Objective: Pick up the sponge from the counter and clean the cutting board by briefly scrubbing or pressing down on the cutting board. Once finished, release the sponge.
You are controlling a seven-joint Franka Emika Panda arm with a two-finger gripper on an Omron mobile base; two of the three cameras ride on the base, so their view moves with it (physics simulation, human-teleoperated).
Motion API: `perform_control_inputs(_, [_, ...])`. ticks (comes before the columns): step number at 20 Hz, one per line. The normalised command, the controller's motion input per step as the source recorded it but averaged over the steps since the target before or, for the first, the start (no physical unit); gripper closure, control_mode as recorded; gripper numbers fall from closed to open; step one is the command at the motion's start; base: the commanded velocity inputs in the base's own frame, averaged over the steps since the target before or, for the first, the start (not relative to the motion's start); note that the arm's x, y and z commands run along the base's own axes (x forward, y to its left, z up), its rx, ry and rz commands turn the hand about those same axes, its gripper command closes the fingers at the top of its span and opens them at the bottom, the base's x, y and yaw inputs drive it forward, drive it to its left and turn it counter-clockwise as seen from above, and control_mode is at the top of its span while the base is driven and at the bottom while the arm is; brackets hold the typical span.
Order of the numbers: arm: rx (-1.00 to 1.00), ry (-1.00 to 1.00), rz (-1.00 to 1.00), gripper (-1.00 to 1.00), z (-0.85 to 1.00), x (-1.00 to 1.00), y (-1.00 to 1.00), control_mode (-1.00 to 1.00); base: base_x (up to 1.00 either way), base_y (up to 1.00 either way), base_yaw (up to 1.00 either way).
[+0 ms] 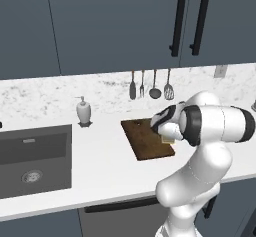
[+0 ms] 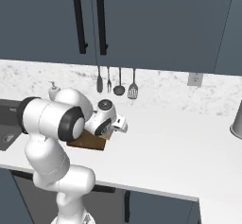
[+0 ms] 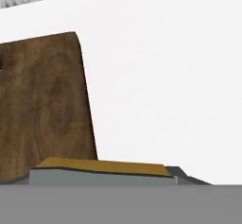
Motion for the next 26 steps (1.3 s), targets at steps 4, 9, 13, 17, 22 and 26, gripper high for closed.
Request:
perform_control_inputs(4, [-0.01, 0.13, -0.10, 1.00, 0.03, 0.00, -0.97, -1.00, 0.00, 0.00, 0.00])
perform_control_inputs(9, [-0.02, 0.09, -0.07, 1.00, -0.03, 0.00, -0.93, -1.00, 0.00, 0.00, 0.00])
perform_control_inputs(13, [-0.12, 0.00, 0.01, -1.00, -0.27, -0.20, 0.13, -1.00, 0.00, 0.00, 0.00])
perform_control_inputs(17, [-0.01, -0.13, 0.02, -1.00, -0.02, -0.71, -0.03, -1.00, 0.00, 0.00, 0.00])
perform_control_inputs(22, [-0.01, -0.10, 0.01, -1.00, 0.08, -0.92, -0.02, -1.00, 0.00, 0.00, 0.00])
perform_control_inputs(26, [0.01, -0.13, 0.00, -1.00, 0.83, -0.71, 0.00, -1.00, 0.00, 0.00, 0.00])
